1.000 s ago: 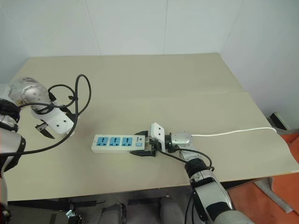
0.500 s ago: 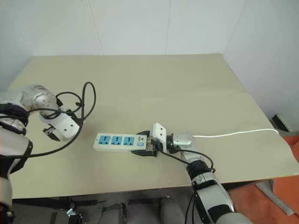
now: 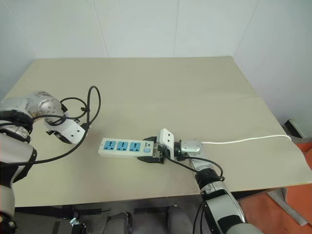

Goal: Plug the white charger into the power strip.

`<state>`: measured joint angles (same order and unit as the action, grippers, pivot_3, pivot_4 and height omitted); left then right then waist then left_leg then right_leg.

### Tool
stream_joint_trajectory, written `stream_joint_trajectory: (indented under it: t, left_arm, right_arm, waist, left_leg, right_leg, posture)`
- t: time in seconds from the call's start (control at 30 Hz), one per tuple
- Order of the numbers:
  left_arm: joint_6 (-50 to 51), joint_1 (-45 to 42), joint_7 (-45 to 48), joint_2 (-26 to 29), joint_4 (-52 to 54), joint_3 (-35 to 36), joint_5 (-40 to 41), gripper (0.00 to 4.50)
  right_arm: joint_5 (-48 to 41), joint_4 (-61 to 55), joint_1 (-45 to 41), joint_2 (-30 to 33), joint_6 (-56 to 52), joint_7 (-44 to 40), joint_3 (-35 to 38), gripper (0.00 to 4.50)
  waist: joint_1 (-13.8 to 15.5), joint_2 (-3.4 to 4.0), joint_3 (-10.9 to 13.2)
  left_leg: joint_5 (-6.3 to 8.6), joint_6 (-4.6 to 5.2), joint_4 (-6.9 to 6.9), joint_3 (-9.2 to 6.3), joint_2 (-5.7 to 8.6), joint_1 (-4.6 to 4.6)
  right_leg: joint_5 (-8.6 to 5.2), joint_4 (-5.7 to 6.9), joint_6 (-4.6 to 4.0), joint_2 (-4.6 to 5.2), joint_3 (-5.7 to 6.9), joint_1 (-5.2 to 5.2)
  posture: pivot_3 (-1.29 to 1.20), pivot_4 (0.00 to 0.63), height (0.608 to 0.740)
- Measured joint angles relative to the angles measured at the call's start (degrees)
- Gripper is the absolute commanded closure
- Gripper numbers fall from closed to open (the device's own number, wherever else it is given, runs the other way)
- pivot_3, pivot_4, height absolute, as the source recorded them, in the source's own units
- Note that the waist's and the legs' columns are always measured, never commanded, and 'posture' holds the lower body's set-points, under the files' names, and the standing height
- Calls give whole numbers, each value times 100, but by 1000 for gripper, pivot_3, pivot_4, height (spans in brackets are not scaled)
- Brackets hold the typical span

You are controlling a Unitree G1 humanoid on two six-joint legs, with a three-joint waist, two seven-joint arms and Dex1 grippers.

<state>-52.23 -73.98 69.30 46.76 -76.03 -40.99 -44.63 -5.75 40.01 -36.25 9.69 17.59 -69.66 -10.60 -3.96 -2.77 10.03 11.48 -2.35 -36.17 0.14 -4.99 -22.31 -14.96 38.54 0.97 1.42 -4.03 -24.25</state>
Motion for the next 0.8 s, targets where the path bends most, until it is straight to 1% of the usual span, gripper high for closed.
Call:
stream_joint_trajectory:
  t: [0.03, 0.27, 0.37, 0.43, 0.53, 0.63, 0.67, 0.73, 0.8]
  left_arm:
    - [0, 0, 9, 0, -1, 3, 0, 3481]
    - [-10, 11, 110, 0, -8, 93, 13, 3482]
    - [-16, 52, 274, 20, -22, 252, 199, 3481]
    - [-38, 54, 569, 18, -43, 469, 454, 3481]
    - [-20, 37, 1263, 4, -32, 1017, 1126, 3481]
    - [229, 18, 1984, -101, 56, 1723, 2135, 3481]
    - [497, 13, 2154, -143, 139, 1940, 2627, 3481]
    - [1004, 17, 2263, -137, 420, 2102, 3418, 3481]
    - [1641, 177, 2294, 5, 1082, 2131, 4347, 3481]
  right_arm:
    - [0, -13, 6, 1, -12, 3, 0, 1071]
    - [-1, -38, 17, 2, -35, 13, -3, 1071]
    - [-3, -39, 17, 7, -44, 11, -3, 1071]
    - [-12, -44, 17, 14, -59, -7, -2, 1071]
    - [-19, -49, 17, 16, -68, -57, -9, 1071]
    - [-21, -48, 15, 30, -68, -145, -18, 1071]
    - [-23, -45, 10, 34, -64, -192, -25, 1071]
    - [-24, -33, -5, 35, -48, -298, -49, 1071]
    - [-24, 21, -60, 36, -35, -414, -77, 1071]
  waist:
    - [1, 0, 0]
    - [-1, 0, 0]
    - [2, 0, 0]
    - [7, 0, 0]
    - [6, 0, 0]
    - [15, 0, 0]
    - [14, 0, 0]
    - [-5, 0, 0]
    - [-28, 2, 1]
  left_leg:
    - [0, 0, 0, 0, 0, 0]
    - [0, 0, 0, 0, 0, 0]
    - [0, 0, 0, 0, 0, -1]
    - [0, 0, -3, -1, 0, -3]
    - [0, 0, -3, -1, 0, -4]
    - [0, 0, -4, -2, 0, -8]
    - [0, 0, -6, -2, 0, -9]
    - [1, 2, -6, -2, 0, -10]
    - [2, 3, -6, -4, -1, -10]
  right_leg:
    - [0, 0, 0, 0, 0, 0]
    - [0, 0, 0, 0, 0, 0]
    - [0, 0, 0, 0, 0, 0]
    - [0, 0, 0, 0, 1, -1]
    - [1, 0, -3, 0, 2, -1]
    - [3, 0, -6, 2, 3, -1]
    - [4, -1, -6, 2, 4, -1]
    - [4, -1, -6, 2, 3, -1]
    - [4, 3, -7, 2, 1, -3]
  posture:
    - [0, 150, 740]
    - [0, 150, 740]
    - [0, 150, 740]
    - [0, 150, 740]
    - [0, 150, 740]
    - [0, 150, 740]
    - [0, 150, 740]
    - [0, 150, 740]
    - [0, 150, 740]
